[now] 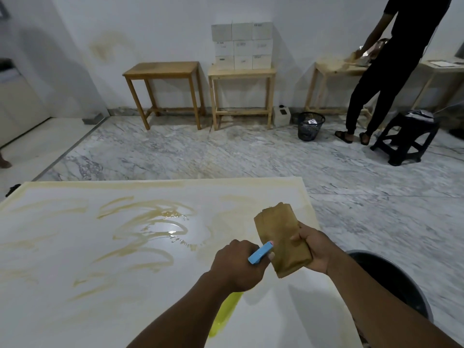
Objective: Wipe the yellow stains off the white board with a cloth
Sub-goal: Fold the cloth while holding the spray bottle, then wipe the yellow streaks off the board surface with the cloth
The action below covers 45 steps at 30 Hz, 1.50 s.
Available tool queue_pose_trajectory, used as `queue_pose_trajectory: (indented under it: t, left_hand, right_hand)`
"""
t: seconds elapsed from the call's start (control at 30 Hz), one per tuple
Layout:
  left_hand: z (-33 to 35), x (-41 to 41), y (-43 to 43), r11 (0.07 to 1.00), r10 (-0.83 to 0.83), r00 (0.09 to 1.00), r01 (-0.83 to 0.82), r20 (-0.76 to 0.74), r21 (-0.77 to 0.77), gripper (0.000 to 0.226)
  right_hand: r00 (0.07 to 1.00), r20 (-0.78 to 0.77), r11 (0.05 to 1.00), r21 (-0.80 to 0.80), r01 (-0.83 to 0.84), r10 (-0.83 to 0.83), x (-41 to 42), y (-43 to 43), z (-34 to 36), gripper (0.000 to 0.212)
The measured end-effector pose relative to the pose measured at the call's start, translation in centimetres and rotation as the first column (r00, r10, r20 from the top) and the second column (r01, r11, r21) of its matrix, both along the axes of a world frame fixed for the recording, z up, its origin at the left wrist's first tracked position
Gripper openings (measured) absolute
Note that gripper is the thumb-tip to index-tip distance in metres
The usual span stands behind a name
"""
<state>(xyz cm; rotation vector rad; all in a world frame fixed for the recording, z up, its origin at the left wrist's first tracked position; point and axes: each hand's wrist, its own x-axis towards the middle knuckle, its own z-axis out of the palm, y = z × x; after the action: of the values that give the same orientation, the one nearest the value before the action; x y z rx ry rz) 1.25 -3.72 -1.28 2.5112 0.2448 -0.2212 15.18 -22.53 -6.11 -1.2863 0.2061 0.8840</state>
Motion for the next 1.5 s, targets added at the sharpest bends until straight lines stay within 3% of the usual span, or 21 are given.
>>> queue_pose_trajectory:
  t: [0.13,0.23,0.3,0.4,0.53,0.63,0.7,0.77,0.8,0.9,1.07,1.27,1.4,1.5]
  left_hand:
    - [-0.8,2.4,0.7,0.997,0.07,0.997,-0.071,-0.027,-0.04,0.048]
    - [-1.2,3.6,2.3,0.973,0.196,0.981,-0.196,-0.01,-0.122,0.039]
    - [-1.7,4.1,3.2,0.949,0.288,0.957,-0.281,0.026,-0.145,0.037]
    - [-2.7,4.5,4.2,0.907,0.396,0.916,-0.382,0.055,-0.178,0.039]
    - [-4.4,5.0,5.1,0.87,0.472,0.88,-0.456,0.051,-0.184,0.04]
    - [-5.3,5.0,4.9,0.837,0.521,0.853,-0.501,0.039,-0.221,0.04]
    - [-5.6,4.7,4.5,0.816,0.544,0.838,-0.518,0.035,-0.255,0.04]
    - [-5.8,4.5,4.1,0.799,0.557,0.83,-0.524,0.035,-0.294,0.04]
    - [-6.0,4.3,4.0,0.791,0.565,0.824,-0.528,0.037,-0.309,0.04]
    - [-6.8,4.1,3.8,0.771,0.586,0.81,-0.541,0.04,-0.337,0.04]
    - [-8.2,2.3,3.8,0.768,0.593,0.804,-0.543,0.055,-0.341,0.038]
    - [-8.5,-2.7,4.3,0.786,0.574,0.817,-0.531,0.056,-0.316,0.039]
    - [-8.4,-7.6,5.0,0.819,0.533,0.843,-0.491,0.076,-0.298,0.041]
    - [-7.8,-12.7,5.4,0.835,0.512,0.853,-0.464,0.105,-0.296,0.044]
  right_hand:
    - [0.979,-0.027,0.955,-0.218,-0.201,0.2,2.9,0.1,-1.4,0.038]
    - [0.856,-0.053,0.733,-0.491,-0.47,0.513,7.5,0.7,-1.4,0.039]
    - [0.748,-0.051,0.566,-0.62,-0.544,0.662,12.1,1.9,-0.7,0.038]
    - [0.647,0.122,0.491,-0.759,-0.428,0.753,18.7,5.5,0.2,0.034]
    - [0.502,0.417,0.541,-0.832,-0.126,0.758,24.6,10.3,-3.1,0.035]
    - [0.379,0.447,0.542,-0.818,-0.194,0.81,24.5,10.9,-9.6,0.046]
    - [0.201,0.405,0.447,-0.857,-0.257,0.892,23.3,10.6,-13.6,0.045]
    - [0.084,0.29,0.296,-0.952,-0.081,0.954,23.0,10.1,-15.8,0.054]
    - [0.042,0.283,0.283,-0.959,0.003,0.958,22.9,10.0,-16.4,0.06]
    - [0.004,0.33,0.33,-0.943,0.051,0.944,22.9,10.0,-18.3,0.07]
    - [0.137,0.417,0.404,-0.908,0.115,0.898,19.5,11.2,-20.2,0.057]
    - [-0.01,0.452,0.452,-0.891,0.049,0.892,6.4,11.6,-19.7,0.059]
    - [-0.031,0.376,0.377,-0.926,0.017,0.926,-3.4,12.0,-20.2,0.058]
    - [-0.062,0.469,0.471,-0.882,0.005,0.881,-12.6,11.5,-20.6,0.049]
